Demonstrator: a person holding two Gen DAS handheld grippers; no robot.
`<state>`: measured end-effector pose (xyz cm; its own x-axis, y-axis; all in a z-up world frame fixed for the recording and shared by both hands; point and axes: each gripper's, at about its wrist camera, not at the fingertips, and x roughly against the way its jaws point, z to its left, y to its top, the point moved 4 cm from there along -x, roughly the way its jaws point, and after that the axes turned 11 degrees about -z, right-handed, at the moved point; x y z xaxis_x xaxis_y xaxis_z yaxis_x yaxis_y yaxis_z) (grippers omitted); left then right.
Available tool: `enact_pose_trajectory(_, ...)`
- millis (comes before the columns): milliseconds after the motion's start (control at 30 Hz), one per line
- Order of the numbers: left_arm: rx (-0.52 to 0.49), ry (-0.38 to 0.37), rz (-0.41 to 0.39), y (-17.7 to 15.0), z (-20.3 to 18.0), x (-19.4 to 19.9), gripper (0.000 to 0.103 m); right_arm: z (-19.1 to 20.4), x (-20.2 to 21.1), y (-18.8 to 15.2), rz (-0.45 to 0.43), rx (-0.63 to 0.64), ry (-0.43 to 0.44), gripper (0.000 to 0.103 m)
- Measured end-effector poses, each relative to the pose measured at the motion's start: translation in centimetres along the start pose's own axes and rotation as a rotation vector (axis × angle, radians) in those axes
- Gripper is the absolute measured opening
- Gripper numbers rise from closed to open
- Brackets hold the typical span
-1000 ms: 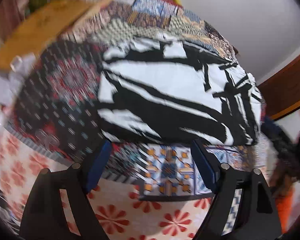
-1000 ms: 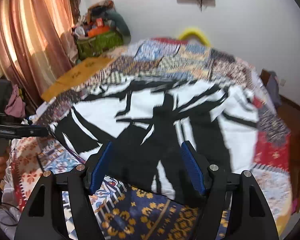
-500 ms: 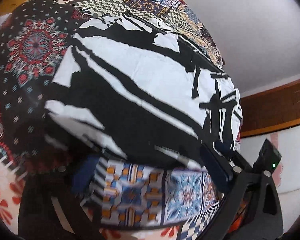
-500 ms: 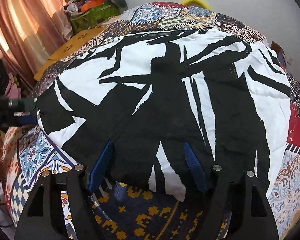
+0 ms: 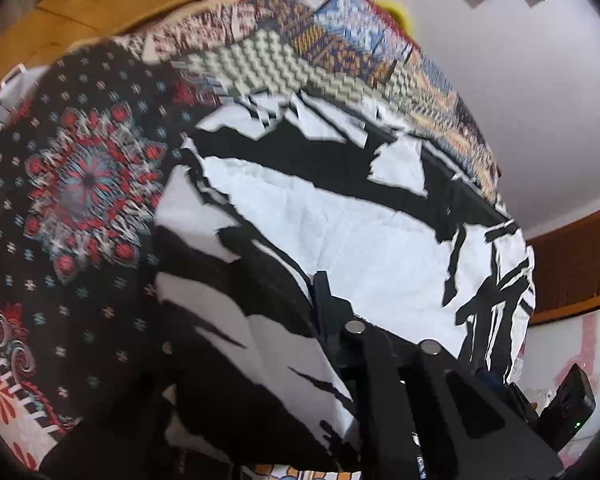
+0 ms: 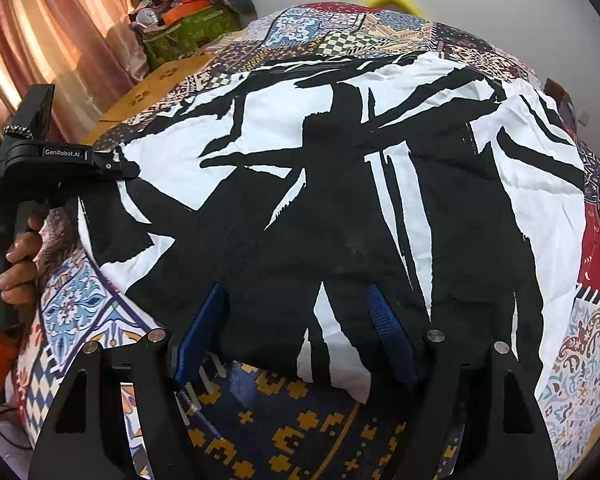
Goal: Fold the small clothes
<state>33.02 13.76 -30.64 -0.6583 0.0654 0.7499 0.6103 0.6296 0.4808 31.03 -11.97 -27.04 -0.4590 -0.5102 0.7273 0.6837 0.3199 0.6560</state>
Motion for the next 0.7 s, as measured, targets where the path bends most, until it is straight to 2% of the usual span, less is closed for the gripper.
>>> enact_pose_trajectory(233,-0.159,0.093,-0.225,4.1,-0.8,6.3,0.008,-1.3,3.1,0.8,-0.070,-0.013,-0.034,0.070)
enact_pose_trajectory(367,-0.276,0.130,-0.339,6.2,-3.0,9.7,0.008,-2.1,3.2,0.0,-0.060,-0.015,-0.067,0.070)
enact_pose_trajectory(467,-0.334,0.093,-0.380,7.1,-6.5,10.8,0.008,-2.4,1.5,-1.5,0.001,-0.047,-0.040,0.070)
enact_pose_trajectory(567,-0.406,0.032,-0.395,6.9,-11.3,11.4,0.007,-2.6,1.2,-1.7,-0.001,-0.065,-0.021,0.072)
enact_pose_trajectory(700,-0.517,-0.116,-0.378,4.9,-19.8,11.5,0.007,-2.8,1.4,-1.6,0.002,-0.079,-0.007,0.072)
